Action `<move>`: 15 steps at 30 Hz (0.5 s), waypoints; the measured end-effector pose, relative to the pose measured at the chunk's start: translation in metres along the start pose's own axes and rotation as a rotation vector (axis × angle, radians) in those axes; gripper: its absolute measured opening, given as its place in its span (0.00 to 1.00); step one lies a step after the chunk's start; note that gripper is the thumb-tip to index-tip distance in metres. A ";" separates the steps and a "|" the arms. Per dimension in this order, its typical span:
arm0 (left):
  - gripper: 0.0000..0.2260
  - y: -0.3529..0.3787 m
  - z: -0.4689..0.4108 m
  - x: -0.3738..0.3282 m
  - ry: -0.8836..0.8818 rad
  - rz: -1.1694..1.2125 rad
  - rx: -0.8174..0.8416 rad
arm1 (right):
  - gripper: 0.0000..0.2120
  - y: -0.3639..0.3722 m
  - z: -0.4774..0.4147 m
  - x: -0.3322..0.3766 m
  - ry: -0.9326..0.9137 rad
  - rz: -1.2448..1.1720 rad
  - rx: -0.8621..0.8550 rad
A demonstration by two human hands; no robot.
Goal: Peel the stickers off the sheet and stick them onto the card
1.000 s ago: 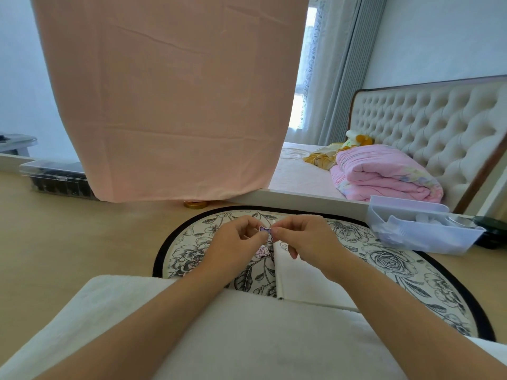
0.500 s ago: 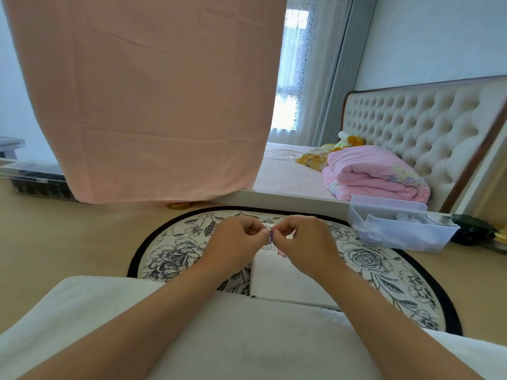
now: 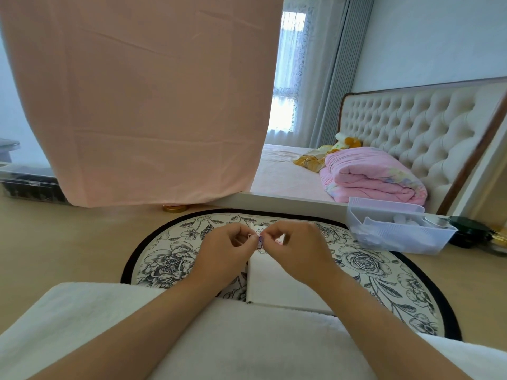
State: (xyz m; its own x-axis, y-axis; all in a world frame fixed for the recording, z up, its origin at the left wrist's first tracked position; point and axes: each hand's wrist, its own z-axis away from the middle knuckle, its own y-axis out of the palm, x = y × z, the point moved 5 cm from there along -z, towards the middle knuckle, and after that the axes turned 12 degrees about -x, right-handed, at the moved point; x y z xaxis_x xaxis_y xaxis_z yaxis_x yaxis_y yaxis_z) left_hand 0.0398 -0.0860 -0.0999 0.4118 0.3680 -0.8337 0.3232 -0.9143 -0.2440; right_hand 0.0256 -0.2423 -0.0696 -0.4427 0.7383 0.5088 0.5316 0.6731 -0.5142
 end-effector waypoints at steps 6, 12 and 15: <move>0.07 -0.005 0.000 -0.003 0.009 0.082 0.056 | 0.05 0.003 0.001 -0.012 0.447 -0.484 0.322; 0.05 -0.003 0.001 -0.003 0.006 0.087 0.079 | 0.05 0.006 0.003 -0.016 0.438 -0.439 0.271; 0.04 -0.002 0.002 -0.001 -0.025 0.099 0.084 | 0.05 0.008 0.003 -0.015 0.431 -0.421 0.250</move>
State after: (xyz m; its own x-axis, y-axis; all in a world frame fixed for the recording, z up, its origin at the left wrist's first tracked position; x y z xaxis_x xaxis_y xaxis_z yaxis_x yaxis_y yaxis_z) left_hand 0.0373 -0.0848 -0.0996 0.4167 0.2720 -0.8674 0.2092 -0.9573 -0.1996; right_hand 0.0343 -0.2480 -0.0841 -0.2198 0.3609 0.9063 0.1684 0.9291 -0.3292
